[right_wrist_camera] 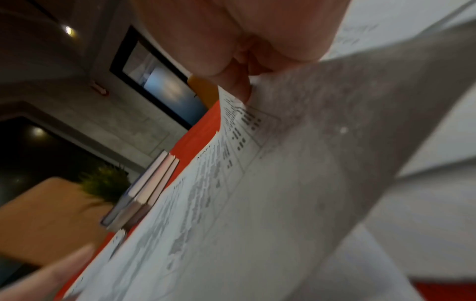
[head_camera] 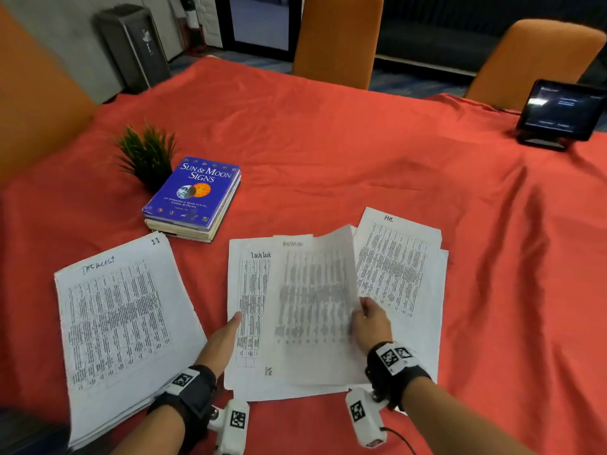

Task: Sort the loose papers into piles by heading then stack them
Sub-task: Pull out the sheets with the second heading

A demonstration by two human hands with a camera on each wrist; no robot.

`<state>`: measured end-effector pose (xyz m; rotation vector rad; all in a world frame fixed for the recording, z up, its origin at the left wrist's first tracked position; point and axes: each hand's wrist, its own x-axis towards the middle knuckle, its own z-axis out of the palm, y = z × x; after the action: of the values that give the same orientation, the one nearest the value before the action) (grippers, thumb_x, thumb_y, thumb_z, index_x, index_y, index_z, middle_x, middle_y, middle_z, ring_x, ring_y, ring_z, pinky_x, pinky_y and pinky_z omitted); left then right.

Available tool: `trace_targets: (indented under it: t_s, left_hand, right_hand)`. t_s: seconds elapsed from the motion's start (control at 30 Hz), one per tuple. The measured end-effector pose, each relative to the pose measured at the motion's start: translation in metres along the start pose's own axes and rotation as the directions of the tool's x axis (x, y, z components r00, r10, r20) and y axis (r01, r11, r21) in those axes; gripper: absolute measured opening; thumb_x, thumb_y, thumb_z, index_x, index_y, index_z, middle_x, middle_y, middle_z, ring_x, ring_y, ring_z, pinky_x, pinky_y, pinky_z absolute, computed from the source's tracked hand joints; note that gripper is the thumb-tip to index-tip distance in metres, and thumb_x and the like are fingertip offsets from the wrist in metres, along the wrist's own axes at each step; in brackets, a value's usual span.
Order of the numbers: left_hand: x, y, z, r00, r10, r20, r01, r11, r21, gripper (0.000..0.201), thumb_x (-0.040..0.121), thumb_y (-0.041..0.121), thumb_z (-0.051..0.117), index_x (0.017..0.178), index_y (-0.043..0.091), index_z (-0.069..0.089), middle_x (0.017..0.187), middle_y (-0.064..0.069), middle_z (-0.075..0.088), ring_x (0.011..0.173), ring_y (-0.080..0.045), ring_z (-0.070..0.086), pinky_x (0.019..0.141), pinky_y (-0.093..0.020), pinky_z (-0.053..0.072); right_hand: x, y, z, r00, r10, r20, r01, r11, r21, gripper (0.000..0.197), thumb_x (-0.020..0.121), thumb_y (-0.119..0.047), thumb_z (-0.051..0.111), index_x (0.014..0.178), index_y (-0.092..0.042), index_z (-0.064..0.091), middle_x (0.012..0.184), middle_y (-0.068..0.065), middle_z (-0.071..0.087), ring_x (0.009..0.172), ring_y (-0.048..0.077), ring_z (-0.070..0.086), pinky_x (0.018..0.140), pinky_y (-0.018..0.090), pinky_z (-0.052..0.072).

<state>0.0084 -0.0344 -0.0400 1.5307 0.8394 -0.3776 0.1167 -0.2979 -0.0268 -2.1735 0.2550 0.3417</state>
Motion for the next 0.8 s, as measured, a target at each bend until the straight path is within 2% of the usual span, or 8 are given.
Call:
trace_targets:
  t_s: [0.17, 0.27, 0.47, 0.53, 0.6, 0.67, 0.73, 0.8]
  left_hand:
    - [0.0, 0.004, 0.01, 0.996, 0.083, 0.014, -0.084, 0.98, 0.178, 0.014, 0.088, 0.026, 0.067, 0.103, 0.025, 0.067, 0.105, 0.005, 0.071, 0.102, -0.018, 0.066, 0.099, -0.034, 0.048]
    - [-0.004, 0.011, 0.012, 0.99, 0.138, -0.005, -0.135, 0.976, 0.173, 0.017, 0.089, 0.015, 0.065, 0.086, 0.032, 0.063, 0.09, 0.015, 0.067, 0.1, -0.018, 0.066, 0.09, -0.027, 0.047]
    - [-0.022, 0.033, -0.004, 0.956, 0.293, 0.004, -0.293, 0.955, 0.036, 0.017, 0.089, 0.028, 0.066, 0.106, 0.03, 0.068, 0.104, 0.012, 0.074, 0.104, -0.007, 0.066, 0.099, -0.034, 0.047]
    - [-0.03, 0.043, -0.008, 0.939, 0.342, 0.029, -0.342, 0.94, 0.0, 0.026, 0.086, 0.036, 0.068, 0.11, 0.027, 0.068, 0.108, 0.01, 0.073, 0.106, -0.01, 0.067, 0.101, -0.039, 0.047]
    - [-0.035, 0.054, -0.01, 0.928, 0.369, 0.048, -0.369, 0.929, -0.024, 0.027, 0.086, 0.035, 0.068, 0.11, 0.023, 0.069, 0.108, 0.007, 0.074, 0.106, -0.014, 0.068, 0.1, -0.042, 0.048]
    - [-0.038, 0.068, -0.01, 0.904, 0.427, 0.036, -0.428, 0.904, 0.013, 0.016, 0.09, 0.025, 0.065, 0.104, 0.022, 0.07, 0.1, 0.013, 0.075, 0.099, -0.006, 0.069, 0.097, -0.033, 0.051]
    - [-0.04, 0.085, -0.009, 0.872, 0.488, -0.038, -0.485, 0.872, 0.066, 0.013, 0.087, 0.03, 0.067, 0.098, 0.024, 0.069, 0.09, 0.02, 0.074, 0.091, 0.002, 0.069, 0.088, -0.02, 0.052]
    - [-0.033, 0.091, -0.008, 0.829, 0.543, -0.135, -0.538, 0.84, 0.073, 0.019, 0.083, 0.032, 0.068, 0.1, 0.024, 0.066, 0.094, 0.012, 0.074, 0.094, -0.006, 0.068, 0.088, -0.027, 0.051]
  right_hand:
    - [-0.008, -0.005, 0.023, 0.978, 0.035, 0.204, -0.014, 0.995, -0.102, 0.026, 0.093, -0.015, 0.044, 0.112, -0.015, 0.062, 0.104, 0.003, 0.069, 0.093, 0.024, 0.065, 0.084, 0.034, 0.053]
    - [-0.002, -0.013, 0.021, 0.977, 0.059, 0.206, -0.04, 0.995, -0.094, 0.03, 0.094, -0.023, 0.048, 0.121, -0.015, 0.057, 0.108, 0.005, 0.069, 0.096, 0.024, 0.065, 0.087, 0.033, 0.051]
    - [0.016, -0.043, -0.011, 0.966, 0.065, 0.249, -0.085, 0.994, 0.073, 0.065, 0.092, -0.039, 0.057, 0.147, -0.015, 0.031, 0.14, 0.008, 0.05, 0.126, 0.026, 0.051, 0.101, 0.035, 0.038]
    - [0.015, -0.063, -0.021, 0.959, -0.011, 0.282, -0.049, 0.977, 0.206, 0.051, 0.092, -0.033, 0.059, 0.137, -0.015, 0.044, 0.134, -0.003, 0.052, 0.126, 0.024, 0.051, 0.106, 0.038, 0.038]
    - [0.01, -0.087, -0.031, 0.958, -0.118, 0.263, 0.013, 0.928, 0.372, 0.024, 0.092, -0.019, 0.058, 0.115, -0.019, 0.06, 0.125, 0.001, 0.064, 0.116, 0.025, 0.06, 0.102, 0.042, 0.045]
    - [0.001, -0.106, -0.038, 0.958, -0.225, 0.177, 0.118, 0.874, 0.472, 0.027, 0.092, -0.007, 0.052, 0.107, -0.026, 0.063, 0.115, 0.0, 0.069, 0.108, 0.023, 0.064, 0.095, 0.04, 0.05]
    - [-0.01, -0.119, -0.043, 0.943, -0.317, 0.103, 0.224, 0.833, 0.507, 0.036, 0.092, -0.002, 0.047, 0.106, -0.031, 0.061, 0.112, -0.005, 0.069, 0.105, 0.016, 0.065, 0.09, 0.033, 0.052]
    - [-0.02, -0.122, -0.042, 0.931, -0.362, 0.052, 0.283, 0.804, 0.523, 0.039, 0.092, 0.001, 0.044, 0.106, -0.032, 0.059, 0.108, -0.009, 0.068, 0.102, 0.01, 0.064, 0.088, 0.027, 0.053]
